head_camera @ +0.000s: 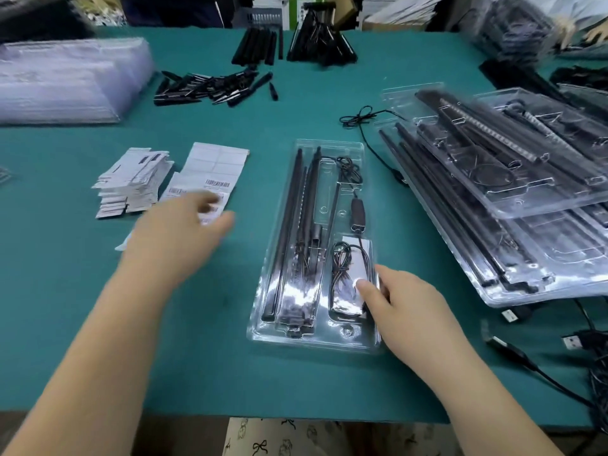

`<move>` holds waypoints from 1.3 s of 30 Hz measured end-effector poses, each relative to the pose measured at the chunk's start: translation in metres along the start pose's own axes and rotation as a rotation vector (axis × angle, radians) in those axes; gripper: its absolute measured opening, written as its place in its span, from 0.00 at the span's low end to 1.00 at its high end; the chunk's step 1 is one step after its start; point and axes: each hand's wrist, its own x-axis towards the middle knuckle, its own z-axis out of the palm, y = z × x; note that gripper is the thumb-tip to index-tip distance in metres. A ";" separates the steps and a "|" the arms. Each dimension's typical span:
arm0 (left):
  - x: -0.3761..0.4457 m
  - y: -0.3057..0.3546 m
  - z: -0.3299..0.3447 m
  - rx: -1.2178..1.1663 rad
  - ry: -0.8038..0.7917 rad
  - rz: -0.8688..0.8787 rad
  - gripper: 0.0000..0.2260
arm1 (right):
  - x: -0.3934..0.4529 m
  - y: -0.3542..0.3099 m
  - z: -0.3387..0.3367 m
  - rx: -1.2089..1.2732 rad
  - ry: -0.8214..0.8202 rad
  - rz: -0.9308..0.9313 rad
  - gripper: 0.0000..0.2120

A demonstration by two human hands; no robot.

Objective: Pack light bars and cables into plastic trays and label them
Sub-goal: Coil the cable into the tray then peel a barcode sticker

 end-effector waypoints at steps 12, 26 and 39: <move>0.044 -0.051 -0.005 0.349 -0.049 -0.349 0.24 | 0.000 0.004 -0.003 -0.020 -0.048 -0.039 0.12; 0.043 -0.059 -0.027 -0.850 -0.117 -0.225 0.09 | -0.029 -0.008 0.012 0.322 -0.266 -0.036 0.36; 0.012 0.023 -0.004 -0.971 -0.504 0.062 0.15 | -0.049 -0.094 0.052 -0.396 -0.249 -0.642 0.25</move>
